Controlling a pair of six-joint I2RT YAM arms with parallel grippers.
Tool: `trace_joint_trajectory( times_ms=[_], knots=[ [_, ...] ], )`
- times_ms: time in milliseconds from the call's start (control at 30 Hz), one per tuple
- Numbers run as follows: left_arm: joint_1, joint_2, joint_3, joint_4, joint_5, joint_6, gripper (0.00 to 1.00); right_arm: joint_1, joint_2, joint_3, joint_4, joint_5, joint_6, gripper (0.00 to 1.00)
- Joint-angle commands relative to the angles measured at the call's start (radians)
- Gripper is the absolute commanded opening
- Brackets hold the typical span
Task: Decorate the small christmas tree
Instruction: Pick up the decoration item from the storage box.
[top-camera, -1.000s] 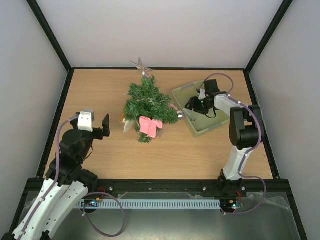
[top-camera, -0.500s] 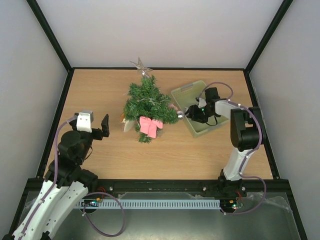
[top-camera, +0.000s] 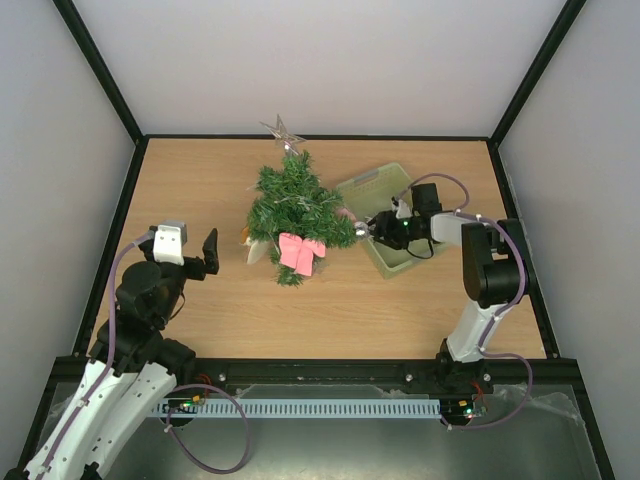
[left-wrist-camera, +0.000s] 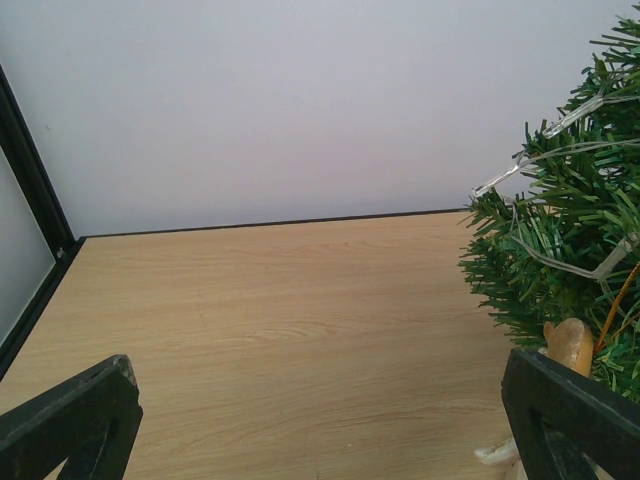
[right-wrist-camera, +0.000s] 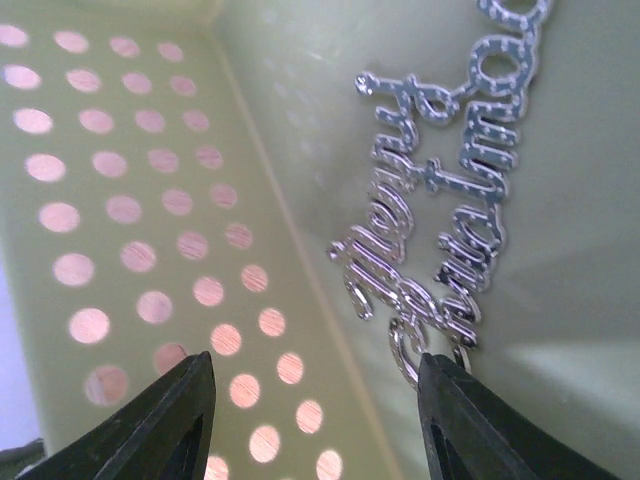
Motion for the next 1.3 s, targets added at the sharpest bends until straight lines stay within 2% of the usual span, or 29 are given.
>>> trace_joint_trajectory(
  times_ms=[0, 100, 167, 300, 400, 500, 633, 900, 1000, 1133, 1267],
  knots=[
    [-0.004, 0.000, 0.007, 0.000, -0.007, 0.006, 1.00, 0.005, -0.044, -0.021, 0.142, 0.017, 0.085, 0.54],
    [-0.004, 0.000, 0.009, 0.000, -0.006, 0.006, 1.00, 0.008, -0.048, -0.026, 0.184, 0.072, 0.130, 0.53],
    [-0.004, 0.000, 0.009, -0.001, -0.006, 0.006, 1.00, 0.019, -0.055, -0.013, 0.159, 0.145, 0.105, 0.53],
    [-0.005, 0.000, 0.010, -0.002, -0.008, 0.006, 1.00, 0.076, -0.021, 0.110, -0.062, 0.378, -0.019, 0.52],
    [-0.005, 0.002, 0.008, 0.000, -0.006, 0.006, 1.00, 0.111, 0.038, 0.216, -0.210, 0.509, -0.080, 0.45],
    [-0.007, 0.003, 0.008, 0.000, -0.007, 0.006, 1.00, 0.138, 0.089, 0.291, -0.294, 0.645, -0.125, 0.39],
    [-0.009, 0.005, 0.008, 0.000, -0.007, 0.006, 1.00, 0.156, 0.162, 0.372, -0.375, 0.730, -0.159, 0.34],
    [-0.009, 0.006, 0.010, -0.004, -0.013, 0.007, 1.00, 0.162, 0.196, 0.400, -0.449, 0.925, -0.185, 0.32],
    [-0.010, 0.006, 0.008, -0.003, -0.012, 0.006, 1.00, 0.154, 0.187, 0.376, -0.467, 1.033, -0.159, 0.25],
    [-0.010, 0.007, 0.009, -0.004, -0.009, 0.006, 1.00, 0.136, 0.134, 0.329, -0.501, 1.073, -0.083, 0.20],
    [-0.012, 0.002, 0.008, -0.003, -0.006, 0.007, 1.00, 0.135, -0.017, 0.250, -0.489, 0.921, -0.053, 0.25]
  ],
)
